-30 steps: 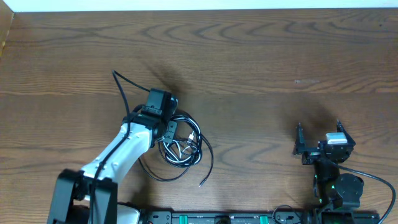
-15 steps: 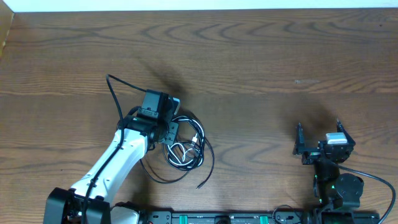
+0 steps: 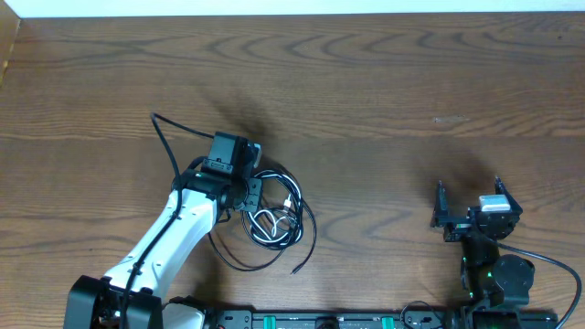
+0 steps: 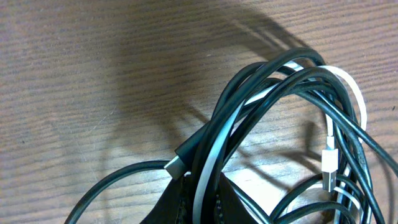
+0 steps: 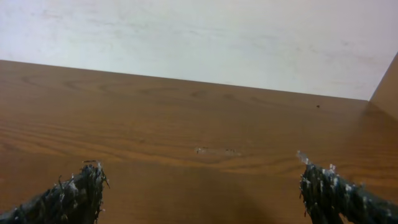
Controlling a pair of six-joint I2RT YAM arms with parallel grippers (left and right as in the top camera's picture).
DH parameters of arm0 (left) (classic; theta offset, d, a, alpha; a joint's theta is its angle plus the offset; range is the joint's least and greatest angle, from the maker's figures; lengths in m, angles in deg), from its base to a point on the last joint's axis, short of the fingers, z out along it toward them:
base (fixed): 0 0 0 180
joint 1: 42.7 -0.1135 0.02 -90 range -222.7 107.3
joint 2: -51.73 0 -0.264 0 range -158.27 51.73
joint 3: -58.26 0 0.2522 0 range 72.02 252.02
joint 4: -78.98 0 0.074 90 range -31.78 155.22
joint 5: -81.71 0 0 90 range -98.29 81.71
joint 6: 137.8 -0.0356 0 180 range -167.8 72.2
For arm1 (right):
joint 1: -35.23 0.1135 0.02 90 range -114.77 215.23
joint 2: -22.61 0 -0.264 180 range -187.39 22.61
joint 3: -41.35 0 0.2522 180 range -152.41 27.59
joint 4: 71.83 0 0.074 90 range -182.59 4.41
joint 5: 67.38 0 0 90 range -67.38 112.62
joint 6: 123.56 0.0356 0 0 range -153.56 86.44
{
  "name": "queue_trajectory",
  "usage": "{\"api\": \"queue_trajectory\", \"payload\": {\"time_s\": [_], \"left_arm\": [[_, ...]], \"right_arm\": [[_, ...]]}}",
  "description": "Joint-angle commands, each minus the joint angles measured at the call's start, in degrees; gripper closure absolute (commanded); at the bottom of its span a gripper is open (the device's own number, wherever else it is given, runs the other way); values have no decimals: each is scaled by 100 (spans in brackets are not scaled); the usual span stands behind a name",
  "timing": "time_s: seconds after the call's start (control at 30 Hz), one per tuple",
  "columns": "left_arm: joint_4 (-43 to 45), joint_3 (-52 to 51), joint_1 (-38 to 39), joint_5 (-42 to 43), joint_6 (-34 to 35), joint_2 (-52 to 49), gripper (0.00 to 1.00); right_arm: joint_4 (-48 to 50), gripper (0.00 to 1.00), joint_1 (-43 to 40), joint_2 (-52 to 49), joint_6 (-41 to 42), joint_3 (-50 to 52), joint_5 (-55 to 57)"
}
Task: Untangle cables
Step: 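Lift the gripped cable loops upward with the left gripper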
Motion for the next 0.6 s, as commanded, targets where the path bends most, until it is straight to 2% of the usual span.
{"api": "queue_trajectory", "payload": {"time_s": [0.0, 0.57], "left_arm": [[11, -39, -9, 90, 361, 85, 93], [144, 173, -9, 72, 990, 553, 93]], "right_arm": [[-20, 1, 44, 9, -59, 7, -35], [-20, 1, 44, 9, -59, 7, -35]]}}
